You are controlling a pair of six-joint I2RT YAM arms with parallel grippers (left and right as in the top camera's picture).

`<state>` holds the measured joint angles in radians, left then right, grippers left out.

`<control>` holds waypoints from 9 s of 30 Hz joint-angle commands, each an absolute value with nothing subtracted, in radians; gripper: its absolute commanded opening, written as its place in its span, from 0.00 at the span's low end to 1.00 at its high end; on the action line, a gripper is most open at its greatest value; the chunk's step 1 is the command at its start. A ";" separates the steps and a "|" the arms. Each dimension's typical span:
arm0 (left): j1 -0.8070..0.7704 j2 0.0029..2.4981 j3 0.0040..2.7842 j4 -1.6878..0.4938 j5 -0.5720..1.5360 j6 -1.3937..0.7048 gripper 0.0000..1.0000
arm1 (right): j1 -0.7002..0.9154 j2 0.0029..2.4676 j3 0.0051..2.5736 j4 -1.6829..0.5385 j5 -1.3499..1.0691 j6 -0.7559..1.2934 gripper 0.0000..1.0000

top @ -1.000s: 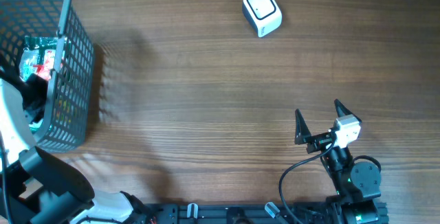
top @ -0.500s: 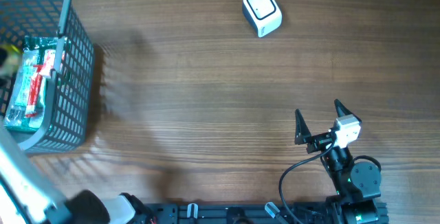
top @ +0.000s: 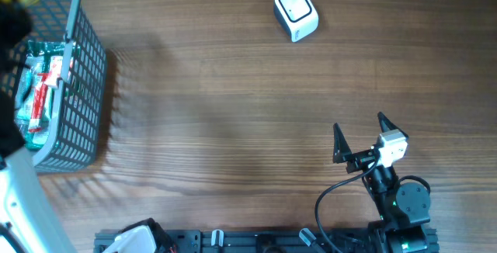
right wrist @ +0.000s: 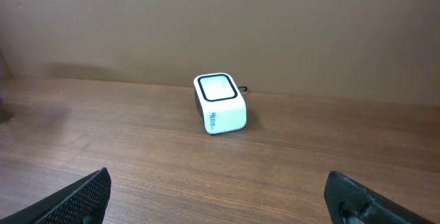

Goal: Scan the item barcode

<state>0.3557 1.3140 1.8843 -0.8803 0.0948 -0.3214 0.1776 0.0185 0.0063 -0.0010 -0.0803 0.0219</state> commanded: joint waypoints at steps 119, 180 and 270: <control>-0.888 1.971 1.963 -1.108 -0.624 -0.775 1.00 | 0.173 0.016 0.006 0.002 -0.067 0.028 1.00; -0.792 2.143 1.947 -1.156 0.039 0.043 0.53 | 0.173 0.016 0.006 0.001 -0.067 0.028 1.00; -0.222 1.592 2.131 -1.111 -0.458 -0.395 1.00 | 0.173 0.016 0.006 0.001 -0.067 0.028 1.00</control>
